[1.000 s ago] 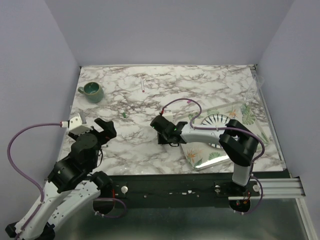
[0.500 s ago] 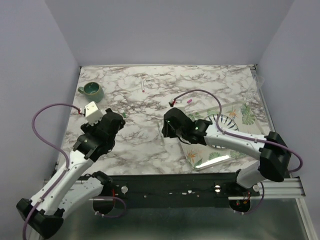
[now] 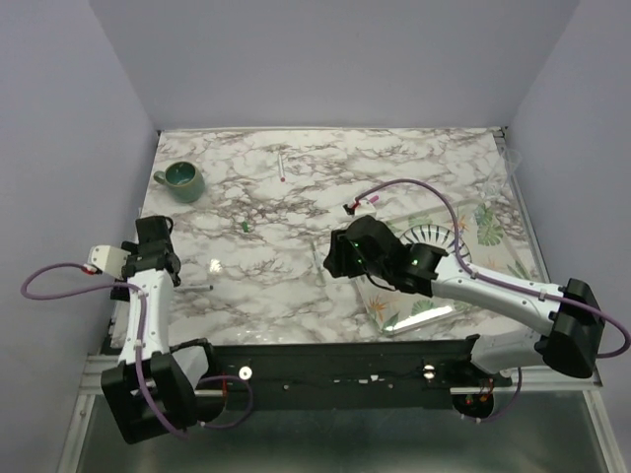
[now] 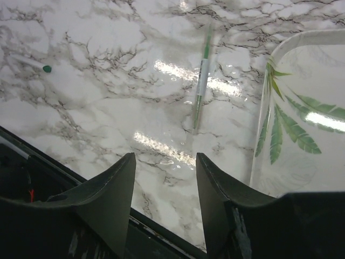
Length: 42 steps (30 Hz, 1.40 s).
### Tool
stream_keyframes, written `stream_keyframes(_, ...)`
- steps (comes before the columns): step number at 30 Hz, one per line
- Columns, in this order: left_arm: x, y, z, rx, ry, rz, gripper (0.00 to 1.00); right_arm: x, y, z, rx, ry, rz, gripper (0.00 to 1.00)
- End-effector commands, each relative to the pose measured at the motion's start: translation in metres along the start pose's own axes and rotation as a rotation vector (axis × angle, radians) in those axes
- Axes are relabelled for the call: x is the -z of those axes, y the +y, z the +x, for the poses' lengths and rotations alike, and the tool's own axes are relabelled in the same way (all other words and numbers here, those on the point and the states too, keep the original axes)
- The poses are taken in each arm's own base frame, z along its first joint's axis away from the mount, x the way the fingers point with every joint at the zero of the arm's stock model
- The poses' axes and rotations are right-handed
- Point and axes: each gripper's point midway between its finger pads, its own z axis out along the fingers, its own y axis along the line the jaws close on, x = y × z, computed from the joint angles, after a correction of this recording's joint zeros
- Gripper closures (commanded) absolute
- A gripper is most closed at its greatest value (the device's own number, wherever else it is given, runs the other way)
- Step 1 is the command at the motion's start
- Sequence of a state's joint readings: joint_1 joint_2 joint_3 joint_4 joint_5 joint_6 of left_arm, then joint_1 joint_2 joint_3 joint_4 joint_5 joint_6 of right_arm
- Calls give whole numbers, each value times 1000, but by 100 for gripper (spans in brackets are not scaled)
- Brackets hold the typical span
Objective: Insert the pens into the pen caps
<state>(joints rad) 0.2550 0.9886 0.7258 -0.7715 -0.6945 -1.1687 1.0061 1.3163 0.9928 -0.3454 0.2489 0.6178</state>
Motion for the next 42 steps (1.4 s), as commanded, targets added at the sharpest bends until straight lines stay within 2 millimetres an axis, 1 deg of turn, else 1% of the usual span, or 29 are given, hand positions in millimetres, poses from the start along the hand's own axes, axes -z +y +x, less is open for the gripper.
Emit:
stream_keyframes(1, -28, -11, 22, 151, 63, -63, 11, -4, 12, 0, 28, 45, -31, 44)
stream_keyframes(2, -35, -9, 31, 133, 85, -106, 11, -5, 14, 1, 32, 54, -37, 44)
stream_keyframes(4, -38, -10, 39, 149, 115, -138, 11, -6, 17, -2, 35, 62, -35, 44)
stream_keyframes(5, -40, -10, 48, 169, 146, -160, 12, -6, 18, -3, 39, 62, -35, 44)
stream_keyframes(7, -44, -15, 58, 187, 175, -147, 12, -7, 20, -8, 47, 66, -24, 45)
stream_keyframes(8, -46, -16, 66, 190, 209, -142, 13, -7, 19, -10, 51, 67, -16, 45)
stream_keyframes(10, -50, -19, 75, 188, 228, -124, 13, -7, 19, -12, 65, 75, -5, 45)
stream_keyframes(11, -52, -20, 79, 179, 235, -126, 13, -6, 21, -16, 66, 64, -5, 45)
stream_keyframes(13, -50, -24, 86, 149, 243, -118, 13, -6, 21, -20, 67, 52, -3, 45)
stream_keyframes(16, -48, -23, 97, 132, 272, -137, 14, -7, 21, -20, 69, 49, 1, 45)
stream_keyframes(17, -48, -21, 106, 122, 292, -149, 14, -9, 20, -19, 69, 52, 7, 45)
stream_keyframes(20, -47, -19, 122, 104, 329, -167, 16, -9, 18, -17, 65, 61, 13, 45)
stream_keyframes(23, -45, -11, 127, 74, 308, -211, 19, -5, 15, -14, 57, 54, 10, 46)
stream_keyframes(24, -43, -12, 130, 55, 305, -212, 22, -1, 14, -15, 52, 40, 2, 46)
stream_keyframes(26, -41, -9, 136, 47, 320, -222, 25, 2, 10, -13, 49, 24, 6, 46)
stream_keyframes(28, -39, -6, 144, 41, 348, -225, 33, 8, 8, -18, 46, -1, 2, 46)
stream_keyframes(29, -36, -5, 148, 35, 361, -226, 38, 8, 5, -16, 49, -3, 12, 46)
stream_keyframes(30, -35, -4, 149, 25, 360, -227, 47, 10, 3, -17, 50, -10, 15, 46)
stream_keyframes(32, -27, -9, 150, -31, 347, -210, 53, 13, 0, -17, 49, -23, 18, 46)
stream_keyframes(33, -25, -12, 148, -61, 331, -198, 61, 14, -2, -16, 47, -26, 19, 46)
stream_keyframes(34, -20, -18, 149, -81, 330, -182, 63, 15, -1, -16, 46, -36, 11, 46)
stream_keyframes(35, -13, -23, 155, -119, 336, -150, 65, 19, 0, -19, 38, -54, 0, 46)
stream_keyframes(36, -8, -26, 160, -138, 349, -127, 68, 18, -4, -13, 40, -47, 3, 46)
stream_keyframes(37, -4, -31, 164, -161, 357, -96, 71, 19, -4, -14, 35, -58, -2, 46)
stream_keyframes(38, 4, -35, 171, -194, 365, -59, 75, 21, -4, -14, 28, -62, -9, 46)
stream_keyframes(39, 8, -38, 174, -212, 371, -29, 87, 21, -6, -11, 29, -61, -8, 46)
stream_keyframes(40, 12, -37, 177, -261, 376, 2, 92, 22, -5, -10, 19, -64, -16, 46)
stream_keyframes(41, 19, -47, 178, -262, 378, 61, 96, 22, -4, -8, 17, -60, -30, 46)
stream_keyframes(42, 26, -49, 182, -293, 384, 101, 100, 24, -3, -8, 11, -65, -42, 46)
